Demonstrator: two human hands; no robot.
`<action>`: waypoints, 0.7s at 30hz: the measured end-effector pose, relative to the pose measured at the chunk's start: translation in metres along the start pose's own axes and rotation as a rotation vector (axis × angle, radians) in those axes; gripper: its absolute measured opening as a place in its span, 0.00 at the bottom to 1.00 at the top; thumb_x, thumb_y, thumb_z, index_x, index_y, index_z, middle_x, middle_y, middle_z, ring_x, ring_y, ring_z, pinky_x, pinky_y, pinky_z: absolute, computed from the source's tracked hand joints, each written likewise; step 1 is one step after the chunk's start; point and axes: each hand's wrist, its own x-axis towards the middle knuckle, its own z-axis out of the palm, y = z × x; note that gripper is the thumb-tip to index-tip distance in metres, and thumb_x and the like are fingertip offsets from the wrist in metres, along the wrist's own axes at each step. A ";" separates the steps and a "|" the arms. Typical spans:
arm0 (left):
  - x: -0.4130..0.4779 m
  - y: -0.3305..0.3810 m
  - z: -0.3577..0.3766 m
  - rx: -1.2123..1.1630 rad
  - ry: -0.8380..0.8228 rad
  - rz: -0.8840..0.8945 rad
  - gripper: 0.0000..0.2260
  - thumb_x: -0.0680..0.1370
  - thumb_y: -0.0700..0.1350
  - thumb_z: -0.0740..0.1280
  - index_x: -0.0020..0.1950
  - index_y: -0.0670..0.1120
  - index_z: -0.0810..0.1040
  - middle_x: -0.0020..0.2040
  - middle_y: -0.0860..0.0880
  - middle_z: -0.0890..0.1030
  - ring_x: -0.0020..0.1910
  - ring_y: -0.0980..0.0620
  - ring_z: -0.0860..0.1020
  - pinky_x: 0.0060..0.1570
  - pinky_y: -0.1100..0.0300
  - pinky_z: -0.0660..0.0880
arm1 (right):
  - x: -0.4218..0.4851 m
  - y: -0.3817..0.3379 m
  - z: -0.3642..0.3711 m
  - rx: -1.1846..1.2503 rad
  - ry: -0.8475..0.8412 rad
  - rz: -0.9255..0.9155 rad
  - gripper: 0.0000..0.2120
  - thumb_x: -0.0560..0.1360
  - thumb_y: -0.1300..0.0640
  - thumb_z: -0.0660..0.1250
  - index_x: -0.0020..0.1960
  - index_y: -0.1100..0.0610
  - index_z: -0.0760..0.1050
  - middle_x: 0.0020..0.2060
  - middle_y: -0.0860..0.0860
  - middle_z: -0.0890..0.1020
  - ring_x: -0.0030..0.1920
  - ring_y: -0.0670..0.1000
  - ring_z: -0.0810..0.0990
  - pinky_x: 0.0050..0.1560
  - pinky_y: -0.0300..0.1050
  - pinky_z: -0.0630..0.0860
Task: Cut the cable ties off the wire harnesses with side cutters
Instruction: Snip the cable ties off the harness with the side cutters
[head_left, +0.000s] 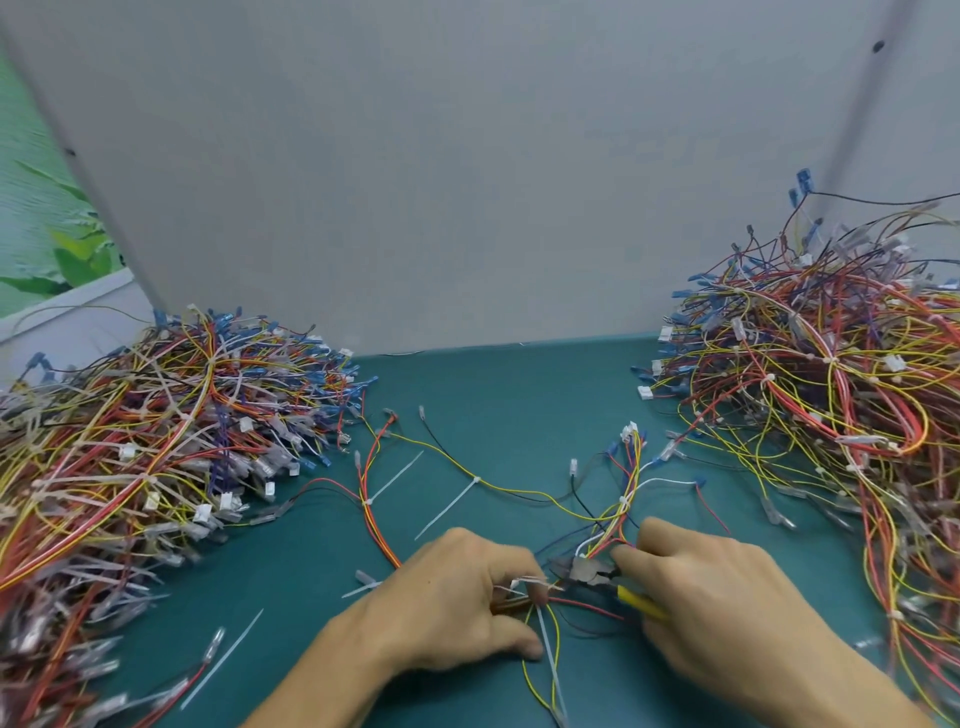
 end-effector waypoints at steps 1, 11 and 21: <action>0.000 -0.001 0.001 0.012 0.011 -0.002 0.18 0.65 0.62 0.73 0.50 0.58 0.75 0.28 0.58 0.72 0.29 0.58 0.68 0.32 0.62 0.67 | 0.000 -0.002 0.002 0.006 -0.045 -0.002 0.07 0.70 0.51 0.65 0.47 0.48 0.70 0.44 0.46 0.73 0.43 0.53 0.78 0.33 0.46 0.63; 0.000 0.000 0.016 0.066 0.261 0.130 0.07 0.76 0.51 0.64 0.45 0.50 0.80 0.35 0.52 0.80 0.34 0.55 0.75 0.37 0.57 0.74 | -0.001 -0.002 0.012 0.051 -0.190 0.026 0.07 0.75 0.50 0.54 0.52 0.49 0.66 0.48 0.47 0.67 0.51 0.56 0.74 0.38 0.48 0.62; 0.003 -0.002 0.011 -0.207 0.280 -0.101 0.05 0.75 0.48 0.70 0.39 0.49 0.78 0.22 0.54 0.64 0.26 0.55 0.60 0.28 0.66 0.58 | 0.000 0.001 0.011 0.052 -0.226 0.008 0.03 0.74 0.49 0.55 0.46 0.47 0.62 0.43 0.46 0.61 0.48 0.56 0.73 0.36 0.49 0.59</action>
